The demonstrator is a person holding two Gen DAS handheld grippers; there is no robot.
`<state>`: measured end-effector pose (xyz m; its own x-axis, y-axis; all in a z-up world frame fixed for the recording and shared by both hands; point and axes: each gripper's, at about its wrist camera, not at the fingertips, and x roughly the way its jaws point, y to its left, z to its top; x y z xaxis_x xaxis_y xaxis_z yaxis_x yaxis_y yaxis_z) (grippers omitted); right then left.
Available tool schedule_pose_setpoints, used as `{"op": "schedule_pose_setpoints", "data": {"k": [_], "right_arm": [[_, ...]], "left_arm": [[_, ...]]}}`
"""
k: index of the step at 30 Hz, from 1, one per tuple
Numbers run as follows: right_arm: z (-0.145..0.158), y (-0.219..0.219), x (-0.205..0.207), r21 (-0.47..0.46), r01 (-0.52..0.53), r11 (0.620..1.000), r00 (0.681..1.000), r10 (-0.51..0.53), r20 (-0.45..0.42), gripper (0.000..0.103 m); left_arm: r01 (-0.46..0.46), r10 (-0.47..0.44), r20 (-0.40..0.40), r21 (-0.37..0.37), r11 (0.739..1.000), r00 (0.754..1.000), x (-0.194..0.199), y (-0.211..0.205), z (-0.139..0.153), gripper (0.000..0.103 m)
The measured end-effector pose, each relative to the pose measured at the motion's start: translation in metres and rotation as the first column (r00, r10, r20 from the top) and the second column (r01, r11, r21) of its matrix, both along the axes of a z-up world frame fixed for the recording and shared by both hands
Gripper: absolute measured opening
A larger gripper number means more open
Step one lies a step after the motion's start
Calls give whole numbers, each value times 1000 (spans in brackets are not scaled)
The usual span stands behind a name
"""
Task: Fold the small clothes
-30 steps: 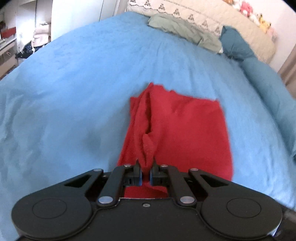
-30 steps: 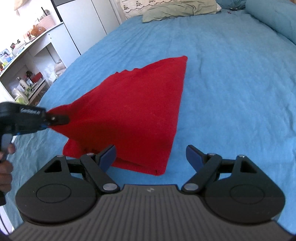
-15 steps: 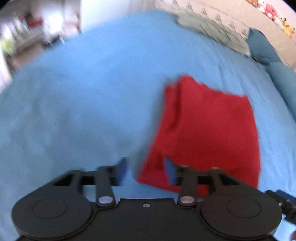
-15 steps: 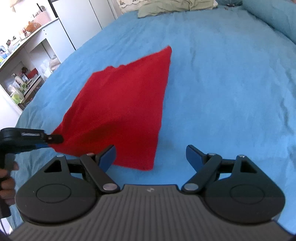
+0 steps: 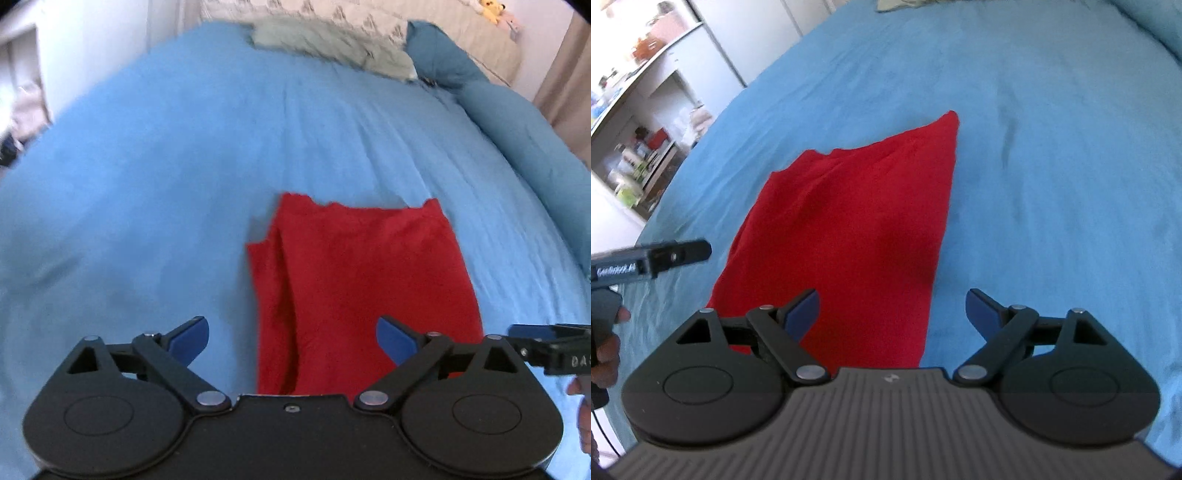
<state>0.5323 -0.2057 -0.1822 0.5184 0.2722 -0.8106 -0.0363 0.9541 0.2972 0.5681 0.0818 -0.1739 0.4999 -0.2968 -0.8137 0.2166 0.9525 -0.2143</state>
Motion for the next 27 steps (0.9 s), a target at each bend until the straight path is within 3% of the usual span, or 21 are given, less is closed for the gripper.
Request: {"op": "schedule_pose_setpoints", "data": {"k": [3,7,10,17,20,21,24,27], "right_arm": [[-8,-4,20,51,37,998,997,-33,-66,102],[-18,-6,35,116,71,991,994,-61,-91,102],[-29,-3,45,115,77,990,992,-65,-107,102],[-55,-11,52,198,120,973,986,-93,-141,102],[-59,-10,55,216,117,969,987,-90,-130,101],[-58,-8,56,218,106,970,989,-80,-126,97],[-58,1,61,202,59,978,992,-35,-123,84],[-56,7,63,172,49,984,993,-30,-114,71]], "left_arm": [[50,-49,-64,13,999,997,20,-7,-16,99],[92,-94,-113,-26,995,989,34,-7,-31,98],[93,-99,-132,-52,994,986,38,-4,-40,89],[90,-104,-153,-96,991,983,44,1,-46,87],[81,-99,-166,-114,990,981,44,-2,-45,73],[83,-104,-173,-123,989,979,46,-5,-46,66],[109,-119,-157,-72,991,980,44,-17,-43,62],[111,-119,-148,-60,992,982,44,-18,-40,52]]}}
